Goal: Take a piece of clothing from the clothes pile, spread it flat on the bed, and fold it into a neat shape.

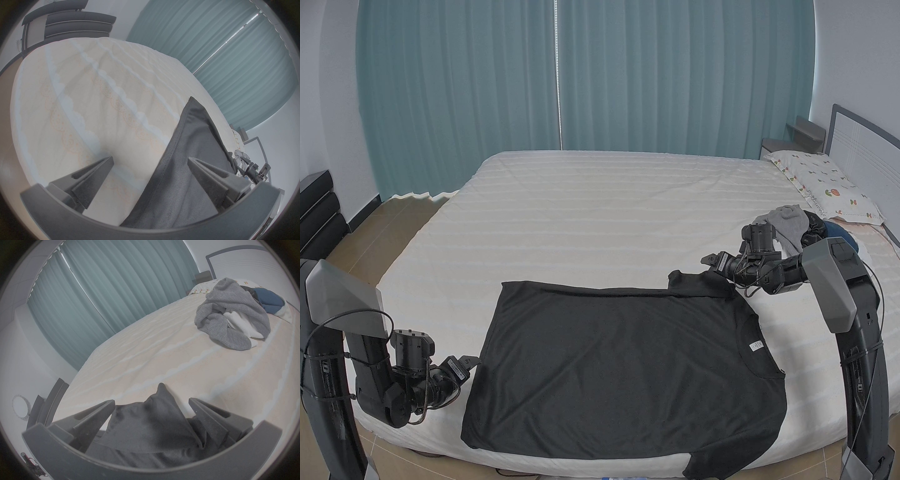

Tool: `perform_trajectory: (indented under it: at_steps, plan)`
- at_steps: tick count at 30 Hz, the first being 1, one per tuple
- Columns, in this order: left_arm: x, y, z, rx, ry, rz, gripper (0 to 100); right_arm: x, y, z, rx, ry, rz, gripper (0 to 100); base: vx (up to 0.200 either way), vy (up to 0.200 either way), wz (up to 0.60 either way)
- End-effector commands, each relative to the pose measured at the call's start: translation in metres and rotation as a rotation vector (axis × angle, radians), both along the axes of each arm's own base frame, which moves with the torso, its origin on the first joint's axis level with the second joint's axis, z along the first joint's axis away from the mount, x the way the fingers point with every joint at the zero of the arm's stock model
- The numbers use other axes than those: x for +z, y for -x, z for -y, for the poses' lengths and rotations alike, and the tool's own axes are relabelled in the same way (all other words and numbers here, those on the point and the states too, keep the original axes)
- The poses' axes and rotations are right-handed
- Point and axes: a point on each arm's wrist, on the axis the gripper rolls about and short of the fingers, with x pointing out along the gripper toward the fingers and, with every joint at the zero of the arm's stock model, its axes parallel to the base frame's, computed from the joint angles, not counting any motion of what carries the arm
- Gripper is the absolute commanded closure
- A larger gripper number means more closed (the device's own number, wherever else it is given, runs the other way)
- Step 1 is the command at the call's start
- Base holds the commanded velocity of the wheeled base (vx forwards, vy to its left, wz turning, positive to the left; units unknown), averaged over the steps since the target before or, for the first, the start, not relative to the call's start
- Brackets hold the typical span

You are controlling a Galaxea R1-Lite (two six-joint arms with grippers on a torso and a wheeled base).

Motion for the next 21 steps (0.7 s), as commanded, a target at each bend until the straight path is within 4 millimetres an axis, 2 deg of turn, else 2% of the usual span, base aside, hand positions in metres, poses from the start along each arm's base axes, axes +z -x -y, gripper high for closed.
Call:
perform_trajectory:
  at_steps: [1, 2, 3, 9, 12, 16, 21]
  plan:
    - [-0.001, 0.0, 0.0, 0.0, 0.0, -0.003, 0, -0.02, -0.005, -0.001, -0.005, -0.004, -0.019, 0, 0.0, 0.0, 0.0]
    - [-0.001, 0.0, 0.0, -0.001, 0.0, -0.003, 0, -0.021, -0.005, -0.001, -0.005, -0.004, -0.02, 0, 0.0, 0.0, 0.0]
    - [-0.001, 0.0, 0.0, 0.0, 0.0, -0.003, 0, -0.021, -0.005, -0.001, -0.005, -0.004, -0.019, 100, 0.0, 0.0, 0.0]
    - [-0.001, -0.001, 0.0, -0.001, -0.001, 0.0, 0, -0.026, -0.006, -0.002, -0.003, -0.004, -0.022, 100, 0.0, 0.0, 0.0]
    - [-0.001, -0.003, 0.0, -0.001, 0.0, 0.006, 0, -0.02, -0.009, -0.002, -0.008, -0.013, 0.004, 100, 0.0, 0.0, 0.0]
    - [0.002, -0.008, 0.0, 0.0, 0.002, 0.029, 0, -0.003, -0.015, 0.001, -0.059, -0.053, 0.062, 100, 0.0, 0.0, 0.0]
    - [0.007, -0.02, 0.001, 0.001, 0.003, 0.078, 0, 0.003, -0.018, 0.002, -0.093, -0.082, 0.123, 100, 0.0, 0.0, 0.0]
